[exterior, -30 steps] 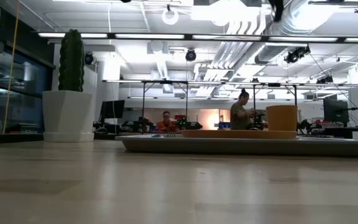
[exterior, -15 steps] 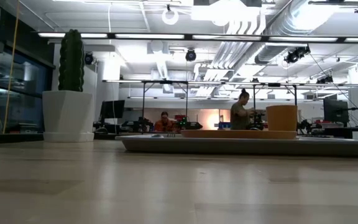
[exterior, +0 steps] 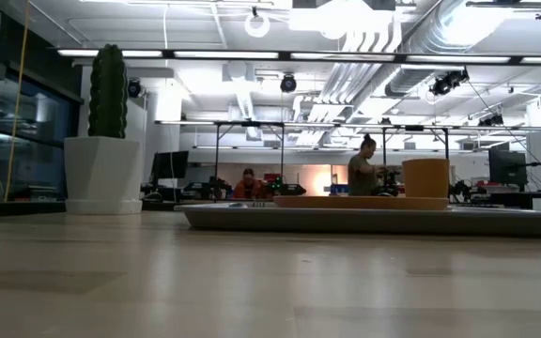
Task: Pick and place plate/cup/fork/spoon on tray
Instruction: Return to Home Position
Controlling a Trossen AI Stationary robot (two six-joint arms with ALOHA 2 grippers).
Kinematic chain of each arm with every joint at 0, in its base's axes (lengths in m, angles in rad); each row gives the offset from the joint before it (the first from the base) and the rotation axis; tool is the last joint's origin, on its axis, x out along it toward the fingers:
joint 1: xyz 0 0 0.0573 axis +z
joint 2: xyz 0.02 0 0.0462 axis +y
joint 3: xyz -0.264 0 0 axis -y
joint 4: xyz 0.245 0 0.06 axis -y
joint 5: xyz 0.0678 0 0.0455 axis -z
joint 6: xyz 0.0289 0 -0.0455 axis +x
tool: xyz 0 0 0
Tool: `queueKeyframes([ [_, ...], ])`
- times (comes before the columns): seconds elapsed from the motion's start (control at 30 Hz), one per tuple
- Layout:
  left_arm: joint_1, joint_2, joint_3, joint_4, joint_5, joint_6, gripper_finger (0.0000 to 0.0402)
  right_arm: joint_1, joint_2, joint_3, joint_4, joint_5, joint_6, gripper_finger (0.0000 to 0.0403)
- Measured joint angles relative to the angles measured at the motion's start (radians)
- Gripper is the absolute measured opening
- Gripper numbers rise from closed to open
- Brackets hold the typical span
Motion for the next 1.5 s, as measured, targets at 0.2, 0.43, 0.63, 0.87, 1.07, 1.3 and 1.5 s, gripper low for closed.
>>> queueKeyframes([
  [0.2,0.019,-0.01,0.0,-0.068,0.066,0.061,0.0012,0.0,0.0,0.0,-0.055,0.004,0.022,0.0033],
  [0.43,0.035,-0.037,0.0,-0.1,0.055,0.065,0.0001,0.0,0.0,0.0,-0.087,-0.002,0.068,0.0003],
  [0.63,0.02,-0.037,0.0,-0.101,0.045,0.05,0.0,0.0,-0.001,0.0,-0.087,-0.004,0.071,0.0],
  [0.87,-0.057,-0.051,0.0,-0.137,0.019,0.048,0.0,0.0,-0.001,0.0,-0.107,-0.01,0.07,0.0],
  [1.07,-0.081,-0.12,-0.01,-0.231,-0.048,0.059,0.0,0.0,-0.001,0.0,-0.145,-0.01,0.07,0.0],
  [1.3,-0.088,-0.229,-0.139,-0.153,-0.05,0.027,0.0,0.0,-0.001,0.0,-0.151,-0.016,0.07,0.0],
  [1.5,-0.087,-0.32,-0.246,-0.099,-0.065,0.006,0.0,0.0,-0.001,0.0,-0.166,-0.07,0.07,0.0],
])
